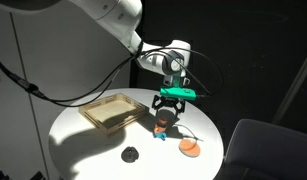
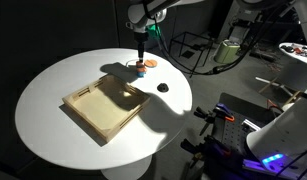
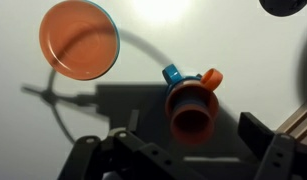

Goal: Put the small blue cup and small orange cup in the box

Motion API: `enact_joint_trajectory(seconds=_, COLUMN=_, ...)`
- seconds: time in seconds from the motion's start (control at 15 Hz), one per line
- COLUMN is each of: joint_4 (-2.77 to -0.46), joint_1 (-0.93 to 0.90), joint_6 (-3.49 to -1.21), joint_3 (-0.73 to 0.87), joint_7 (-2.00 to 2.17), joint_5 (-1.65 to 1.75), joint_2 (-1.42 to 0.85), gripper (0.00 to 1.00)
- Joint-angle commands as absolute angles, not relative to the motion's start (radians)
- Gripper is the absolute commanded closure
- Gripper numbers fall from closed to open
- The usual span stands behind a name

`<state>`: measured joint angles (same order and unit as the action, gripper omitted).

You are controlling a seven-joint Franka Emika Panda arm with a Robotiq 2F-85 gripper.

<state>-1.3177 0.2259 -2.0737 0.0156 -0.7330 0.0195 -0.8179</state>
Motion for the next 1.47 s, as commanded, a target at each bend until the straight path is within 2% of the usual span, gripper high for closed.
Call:
enact_joint_trajectory(seconds=0.0, joint_4=-1.227, joint_1=0.24, joint_6=-2.019, joint_3=-0.016, joint_7=-0.766, joint_5=0.019, joint_2=-0.859, gripper=0.0)
enact_joint_trajectory(seconds=1.0, joint_4=-1.233, joint_1=0.248, joint_6=-1.982, joint_3=-0.022, joint_7=-0.756, joint_5=0.021, joint_2=-0.876, gripper=0.0)
enact_joint_trajectory(seconds=1.07, joint_4=-1.233, joint_1=0.25, joint_6=-1.98, joint_3=-0.022, joint_7=-0.756, joint_5=0.02, joint_2=-0.877, gripper=0.06)
enact_joint_trajectory(seconds=1.13, joint_4=-1.233, joint_1=0.252, joint_6=-1.979, joint_3=-0.022, joint_7=-0.756, joint_5=0.02, joint_2=-0.876, gripper=0.27)
enact_joint_trajectory(seconds=1.27, joint_4=-1.233, joint_1=0.255, joint_6=-1.978, joint_3=-0.022, joint_7=-0.756, joint_5=0.019, joint_2=-0.876, gripper=0.31)
enact_joint_trajectory(seconds=1.4, joint_4=-1.233, joint_1=0.258, joint_6=-1.977, joint_3=-0.023, joint_7=-0.758, joint_5=0.019, joint_2=-0.875, gripper=0.5)
